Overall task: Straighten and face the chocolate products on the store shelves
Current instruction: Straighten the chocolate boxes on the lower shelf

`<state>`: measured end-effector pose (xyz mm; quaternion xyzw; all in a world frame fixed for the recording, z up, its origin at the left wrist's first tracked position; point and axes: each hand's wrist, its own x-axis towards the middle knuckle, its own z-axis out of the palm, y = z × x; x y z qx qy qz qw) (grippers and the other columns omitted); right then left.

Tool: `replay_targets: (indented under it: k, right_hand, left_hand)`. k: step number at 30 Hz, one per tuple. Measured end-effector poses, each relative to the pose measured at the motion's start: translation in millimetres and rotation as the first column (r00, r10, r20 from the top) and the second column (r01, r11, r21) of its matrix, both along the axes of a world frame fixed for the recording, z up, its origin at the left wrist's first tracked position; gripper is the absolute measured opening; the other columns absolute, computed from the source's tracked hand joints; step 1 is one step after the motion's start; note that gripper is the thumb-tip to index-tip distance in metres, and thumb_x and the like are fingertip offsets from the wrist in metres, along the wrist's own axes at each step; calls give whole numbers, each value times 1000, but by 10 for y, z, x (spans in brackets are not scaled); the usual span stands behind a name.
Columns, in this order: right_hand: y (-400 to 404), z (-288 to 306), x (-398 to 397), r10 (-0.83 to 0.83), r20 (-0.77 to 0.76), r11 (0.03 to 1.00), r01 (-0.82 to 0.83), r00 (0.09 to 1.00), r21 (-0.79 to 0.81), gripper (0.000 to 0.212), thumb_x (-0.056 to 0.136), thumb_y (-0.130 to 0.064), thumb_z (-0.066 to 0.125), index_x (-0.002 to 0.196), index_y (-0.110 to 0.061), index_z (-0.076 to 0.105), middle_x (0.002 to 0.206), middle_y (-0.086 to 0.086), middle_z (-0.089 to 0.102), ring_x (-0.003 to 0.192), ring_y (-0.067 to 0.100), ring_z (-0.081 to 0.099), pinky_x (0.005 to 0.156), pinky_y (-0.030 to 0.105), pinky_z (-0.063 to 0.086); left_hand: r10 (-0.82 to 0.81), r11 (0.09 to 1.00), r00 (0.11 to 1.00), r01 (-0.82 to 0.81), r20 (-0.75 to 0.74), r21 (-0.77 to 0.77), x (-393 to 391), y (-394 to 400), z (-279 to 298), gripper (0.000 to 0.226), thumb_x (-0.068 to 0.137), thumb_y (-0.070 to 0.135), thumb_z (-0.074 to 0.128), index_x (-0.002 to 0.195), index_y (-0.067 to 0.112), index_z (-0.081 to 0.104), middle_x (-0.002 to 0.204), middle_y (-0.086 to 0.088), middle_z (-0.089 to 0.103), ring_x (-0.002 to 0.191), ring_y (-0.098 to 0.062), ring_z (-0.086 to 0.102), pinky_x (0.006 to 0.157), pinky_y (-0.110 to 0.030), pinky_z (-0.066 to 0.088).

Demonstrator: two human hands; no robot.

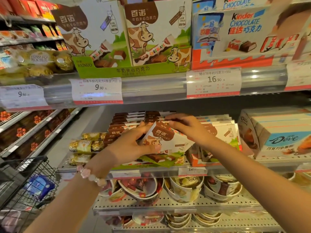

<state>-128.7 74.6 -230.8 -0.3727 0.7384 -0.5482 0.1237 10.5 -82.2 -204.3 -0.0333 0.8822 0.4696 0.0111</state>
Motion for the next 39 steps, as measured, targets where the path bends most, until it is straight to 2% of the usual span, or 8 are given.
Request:
replay_targets:
  k: [3, 6, 10, 14, 19, 26, 30, 39]
  right_hand:
    - [195, -35, 90, -48, 51, 965, 59, 998, -255, 22, 95, -41, 41, 107, -40, 60, 110, -19, 59, 99, -17, 54, 80, 6, 45]
    - [390, 5, 163, 127, 7, 945, -119, 992, -306, 40, 80, -57, 54, 117, -41, 59, 122, -12, 61, 118, 7, 54, 95, 28, 47]
    - [383, 60, 304, 162, -159, 970, -187, 974, -158, 54, 72, -30, 77, 116, -48, 51, 112, -29, 59, 110, -1, 56, 74, 15, 53]
    - [354, 102, 326, 145, -98, 966, -163, 985, -201, 51, 75, -12, 73, 111, -41, 51, 105, -26, 62, 107, -4, 57, 71, 14, 52]
    - [505, 236, 203, 156, 2, 962, -151, 988, -228, 55, 58, -41, 76, 107, -49, 52, 107, -14, 67, 104, 8, 63, 75, 26, 57]
    - [753, 352, -113, -12, 124, 946, 51, 992, -321, 35, 66, -1, 68, 99, -10, 59, 80, -7, 74, 75, 6, 69, 61, 14, 52]
    - [809, 398, -172, -118, 119, 937, 150, 986, -315, 23, 74, 5, 65, 90, -11, 64, 76, -6, 73, 70, 6, 69, 60, 14, 53]
    - [613, 437, -291, -96, 98, 970, 115, 991, -215, 34, 71, -3, 70, 89, -30, 63, 79, -21, 71, 78, -5, 66, 64, 11, 52]
  left_hand:
    - [75, 995, 997, -73, -31, 64, 22, 9, -12, 35, 79, 24, 69, 111, 32, 58, 117, 10, 64, 116, -7, 56, 99, -35, 47]
    - [127, 982, 988, -113, -84, 150, 45, 25, -5, 29, 77, 19, 70, 98, 35, 59, 98, 16, 70, 94, 0, 65, 82, -19, 53]
    - [189, 959, 972, -152, -137, 240, 58, 44, -22, 28, 70, 24, 71, 94, 35, 59, 88, 22, 70, 87, 6, 64, 70, -9, 50]
    - [205, 953, 961, -153, -183, 263, 29, 75, -41, 32, 62, 32, 70, 93, 35, 60, 88, 24, 70, 87, 8, 64, 68, -8, 49]
    - [126, 971, 971, -163, -204, -176, 7, -16, -70, 71, 47, 62, 73, 112, 48, 48, 107, 38, 54, 101, 15, 50, 79, -4, 38]
    - [33, 615, 986, -150, -165, -774, -59, -64, -284, 120, 49, 92, 41, 148, 35, 4, 156, 15, 5, 143, -7, 4, 114, -34, 5]
    - [22, 533, 984, -159, -174, -831, -107, -40, -326, 112, 60, 87, 45, 148, 33, 1, 157, 14, 1, 144, -10, 0, 114, -37, 6]
    - [-3, 684, 997, -53, -76, -728, -86, -58, -212, 73, 64, 79, 54, 124, 43, 38, 157, 12, 4, 144, -12, -2, 114, -47, 4]
